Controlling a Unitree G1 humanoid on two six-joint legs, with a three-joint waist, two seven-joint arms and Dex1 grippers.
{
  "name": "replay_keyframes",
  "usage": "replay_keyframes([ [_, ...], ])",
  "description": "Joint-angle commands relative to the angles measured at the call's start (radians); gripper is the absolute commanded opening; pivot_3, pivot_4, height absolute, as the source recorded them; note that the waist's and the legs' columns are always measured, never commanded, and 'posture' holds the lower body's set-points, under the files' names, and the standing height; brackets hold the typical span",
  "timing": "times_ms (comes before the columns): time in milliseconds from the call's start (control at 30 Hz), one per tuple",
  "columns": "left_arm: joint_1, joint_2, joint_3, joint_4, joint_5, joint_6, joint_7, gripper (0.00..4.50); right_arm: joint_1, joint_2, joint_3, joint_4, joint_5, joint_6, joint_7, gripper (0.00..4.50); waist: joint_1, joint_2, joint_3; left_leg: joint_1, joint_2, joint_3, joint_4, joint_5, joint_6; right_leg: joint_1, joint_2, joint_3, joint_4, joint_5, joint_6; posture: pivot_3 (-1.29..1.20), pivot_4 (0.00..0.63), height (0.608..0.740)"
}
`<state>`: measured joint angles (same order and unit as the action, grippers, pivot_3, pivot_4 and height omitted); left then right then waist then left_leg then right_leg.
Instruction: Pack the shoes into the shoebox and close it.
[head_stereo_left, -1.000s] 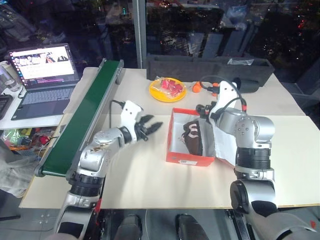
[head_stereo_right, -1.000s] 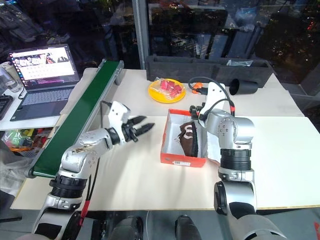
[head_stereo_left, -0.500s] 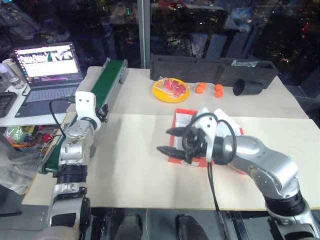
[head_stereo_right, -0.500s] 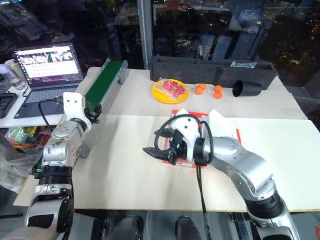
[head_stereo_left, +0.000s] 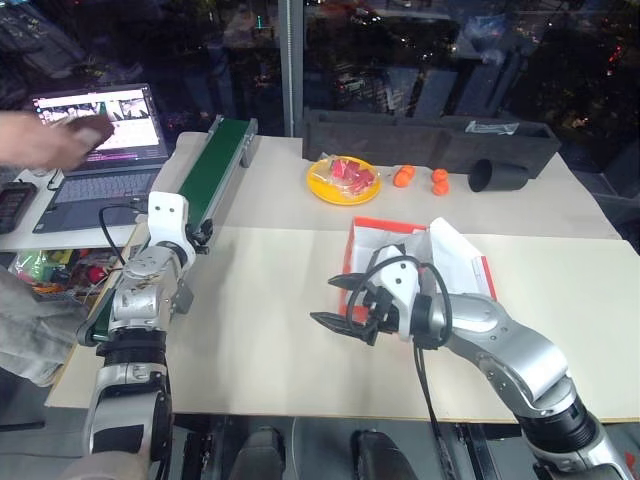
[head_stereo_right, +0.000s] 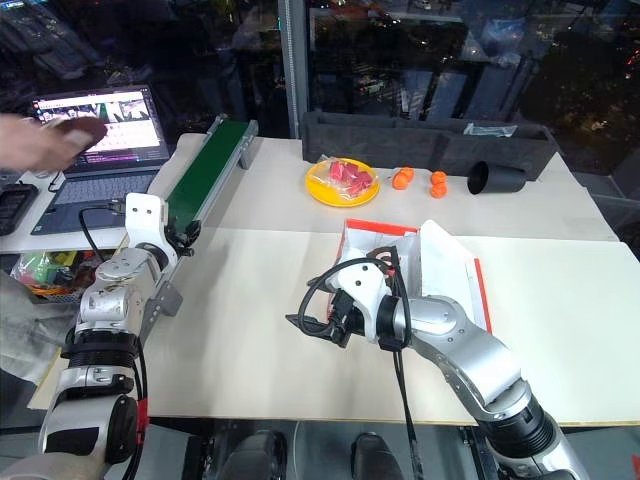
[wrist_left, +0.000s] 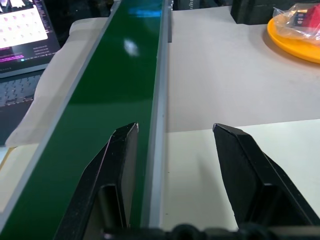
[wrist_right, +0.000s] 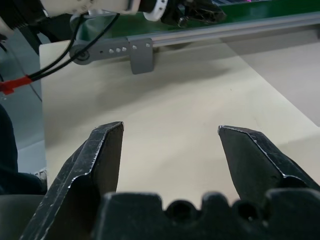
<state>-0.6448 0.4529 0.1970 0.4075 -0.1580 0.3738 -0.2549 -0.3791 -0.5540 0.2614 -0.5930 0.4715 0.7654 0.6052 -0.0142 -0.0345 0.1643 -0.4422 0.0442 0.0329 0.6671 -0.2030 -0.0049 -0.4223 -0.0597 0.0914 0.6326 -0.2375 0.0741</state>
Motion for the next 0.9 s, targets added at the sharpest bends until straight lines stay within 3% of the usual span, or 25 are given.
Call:
replay_keyframes([
  [33,-0.009,0.012,0.006,-0.015,0.008,-0.025,-0.001,2.56,0.001,0.008,-0.027,-0.02,-0.01,-0.028,-0.003,3.64,0.0,0.0,0.0,0.0,0.0,0.0,0.0,0.0,0.0,0.0,0.0,0.0,0.0,0.0,0.0,0.0,0.15,0.74],
  [700,-0.012,0.023,0.001,0.041,0.027,-0.045,-0.033,2.56,0.019,0.028,-0.057,0.013,-0.025,0.006,-0.048,3.64,0.0,0.0,0.0,0.0,0.0,0.0,0.0,0.0,0.0,0.0,0.0,0.0,0.001,0.0,0.0,0.0,0.15,0.74],
  [800,-0.015,0.024,0.021,0.048,0.016,-0.053,-0.028,3.18,0.02,0.028,-0.063,0.017,-0.02,0.013,-0.048,3.71,0.0,0.0,0.0,0.0,0.0,0.0,0.0,0.0,0.0,0.0,0.0,0.0,0.001,0.0,0.0,0.0,0.15,0.74],
  [867,-0.016,0.027,0.021,0.052,0.017,-0.063,-0.031,4.0,0.02,0.031,-0.068,0.021,-0.023,0.013,-0.053,3.71,0.0,0.0,0.0,0.0,0.0,0.0,0.0,0.0,0.0,0.0,0.0,0.0,0.001,0.0,0.0,0.0,0.15,0.74],
  [900,-0.017,0.029,0.02,0.056,0.02,-0.065,-0.03,4.14,0.02,0.031,-0.07,0.022,-0.023,0.014,-0.054,3.71,0.0,0.0,0.0,0.0,0.0,0.0,0.0,0.0,0.0,0.0,0.0,0.0,0.001,0.0,0.0,0.0,0.15,0.74],
])
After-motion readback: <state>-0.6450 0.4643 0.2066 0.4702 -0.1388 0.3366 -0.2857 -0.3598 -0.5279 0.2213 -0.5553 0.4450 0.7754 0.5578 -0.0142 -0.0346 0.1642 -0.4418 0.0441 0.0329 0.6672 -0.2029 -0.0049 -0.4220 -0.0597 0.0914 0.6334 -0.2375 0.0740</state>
